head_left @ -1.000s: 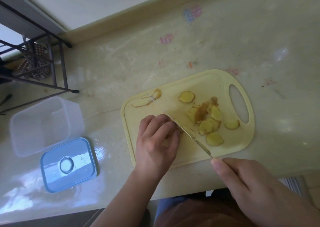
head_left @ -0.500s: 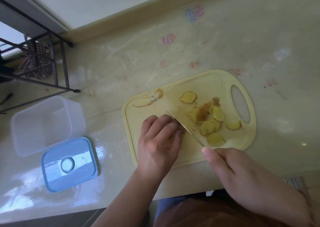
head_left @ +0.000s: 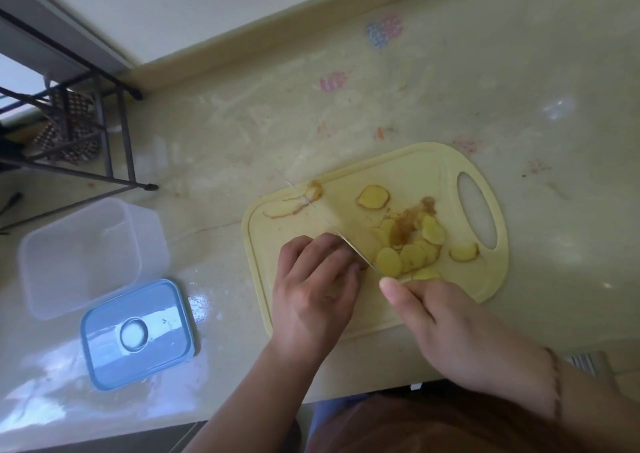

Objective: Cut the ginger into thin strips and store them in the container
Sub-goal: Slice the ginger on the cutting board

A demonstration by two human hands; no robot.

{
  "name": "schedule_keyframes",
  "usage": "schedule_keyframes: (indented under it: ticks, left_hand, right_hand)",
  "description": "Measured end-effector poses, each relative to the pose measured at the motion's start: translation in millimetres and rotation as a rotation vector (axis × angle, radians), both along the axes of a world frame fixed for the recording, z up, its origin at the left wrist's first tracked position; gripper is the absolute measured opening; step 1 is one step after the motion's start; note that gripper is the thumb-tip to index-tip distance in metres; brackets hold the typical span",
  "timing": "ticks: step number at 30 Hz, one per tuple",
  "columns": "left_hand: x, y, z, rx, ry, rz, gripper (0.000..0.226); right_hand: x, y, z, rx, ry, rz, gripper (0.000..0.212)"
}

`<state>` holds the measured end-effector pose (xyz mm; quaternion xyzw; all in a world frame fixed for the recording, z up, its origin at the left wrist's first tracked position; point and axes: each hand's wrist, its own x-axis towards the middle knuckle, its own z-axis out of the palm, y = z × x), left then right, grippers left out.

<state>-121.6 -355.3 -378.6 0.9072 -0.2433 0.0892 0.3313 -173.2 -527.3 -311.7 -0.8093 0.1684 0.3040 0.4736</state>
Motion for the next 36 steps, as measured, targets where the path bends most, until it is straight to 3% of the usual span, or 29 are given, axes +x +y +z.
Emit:
schedule_keyframes:
  ticks: [5, 10, 21, 28, 36]
  left_hand:
    - [-1, -1, 1, -0.001, -0.001, 0.017, 0.005]
    - [-1, 0, 3, 0.011, 0.023, 0.021, 0.005]
    - [0, 4, 4, -0.018, 0.047, 0.023, 0.006]
    - [0, 1, 3, -0.023, 0.052, 0.037, 0.006]
    - [-1, 0, 4, -0.020, 0.043, 0.040, 0.007]
  right_hand:
    - [10, 10, -9, -0.017, -0.080, 0.018, 0.070]
    - [-5, -5, 2, 0.000, -0.041, -0.047, 0.061]
    - [-41, -11, 22, -0.069, -0.036, -0.052, 0.086]
    - [-42, -8, 21, -0.114, -0.047, -0.041, 0.090]
    - [-19, 2, 21, -0.089, -0.015, 0.002, 0.068]
